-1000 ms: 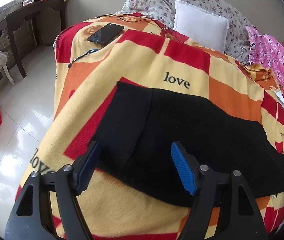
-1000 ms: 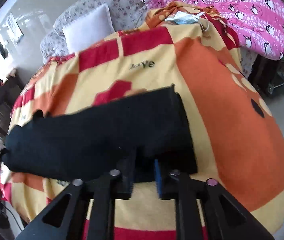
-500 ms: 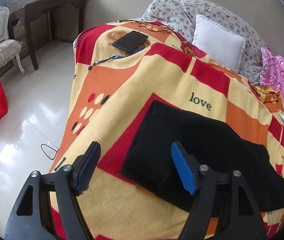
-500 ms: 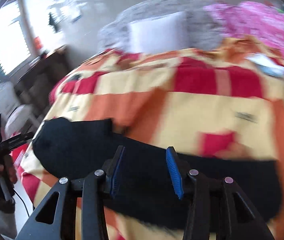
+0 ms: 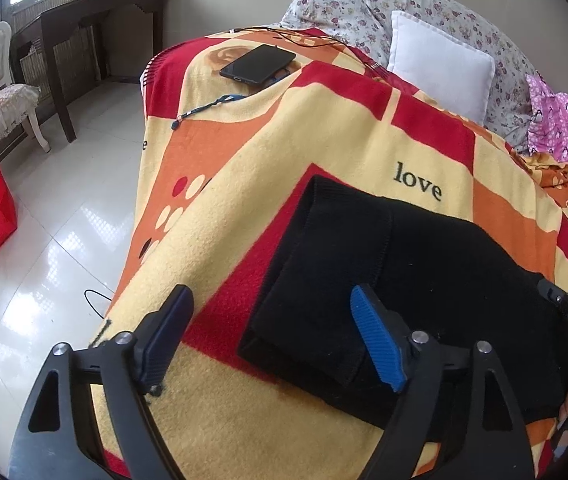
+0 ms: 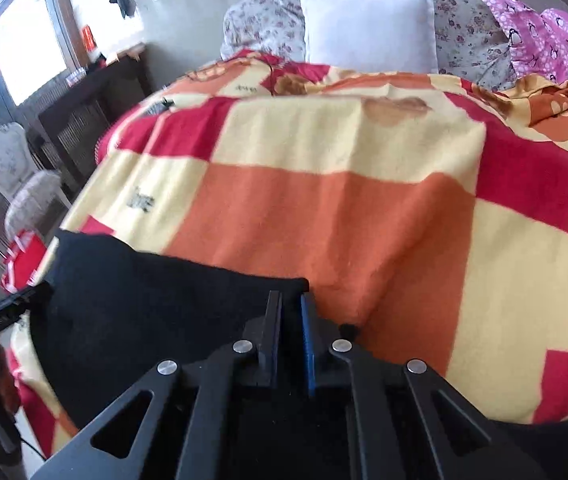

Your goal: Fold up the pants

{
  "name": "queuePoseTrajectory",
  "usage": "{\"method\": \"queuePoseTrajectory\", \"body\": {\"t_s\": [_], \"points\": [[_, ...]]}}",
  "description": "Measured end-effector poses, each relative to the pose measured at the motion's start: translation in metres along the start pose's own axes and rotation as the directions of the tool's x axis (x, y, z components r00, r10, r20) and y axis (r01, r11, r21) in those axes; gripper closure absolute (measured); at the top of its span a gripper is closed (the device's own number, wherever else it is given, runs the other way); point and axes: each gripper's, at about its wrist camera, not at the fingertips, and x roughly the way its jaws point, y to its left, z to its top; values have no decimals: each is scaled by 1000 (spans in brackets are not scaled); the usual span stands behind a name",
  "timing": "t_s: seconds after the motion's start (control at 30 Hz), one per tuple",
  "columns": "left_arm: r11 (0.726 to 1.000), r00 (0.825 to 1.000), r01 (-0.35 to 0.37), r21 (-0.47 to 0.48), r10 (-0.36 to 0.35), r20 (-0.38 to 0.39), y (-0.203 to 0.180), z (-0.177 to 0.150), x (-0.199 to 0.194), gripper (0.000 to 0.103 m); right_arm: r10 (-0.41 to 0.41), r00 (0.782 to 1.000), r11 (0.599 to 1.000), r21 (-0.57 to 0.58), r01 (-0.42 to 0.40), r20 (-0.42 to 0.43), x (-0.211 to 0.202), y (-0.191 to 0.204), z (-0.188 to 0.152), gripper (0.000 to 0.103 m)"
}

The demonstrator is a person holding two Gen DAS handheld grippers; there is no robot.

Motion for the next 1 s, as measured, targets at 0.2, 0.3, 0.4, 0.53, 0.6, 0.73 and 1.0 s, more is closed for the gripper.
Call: {"method": "queuePoseTrajectory", "body": {"t_s": [0.2,0.3,0.4,0.53,0.6,0.73,1.0], "points": [[1000,999,-22,21,21,30,-3,3,-17,22,41,998,999,1,-42,52,-41,6,-3,73],[999,998,-24,27,23,50,-7,4,-26,22,74,994,996,-46,-71,75,-62,19,-11,69],[999,998,-20,33,18,61,-12,4,-32,22,105,992,991,-86,-99,65,-71,35,-23,69],[999,997,-1,48,-3,77,-22,2,-42,22,126,990,986,-120,-118,57,-75,53,-39,69],[998,996,1,60,-6,83,-25,2,-45,22,157,987,978,-142,-150,40,-75,63,-47,64],[999,997,4,50,-7,72,-25,4,-44,22,210,978,947,-250,-203,-1,-72,93,-65,50],[999,999,-11,52,8,54,-27,1,-35,22,219,975,888,-406,-217,-42,-50,145,-80,50]]}}
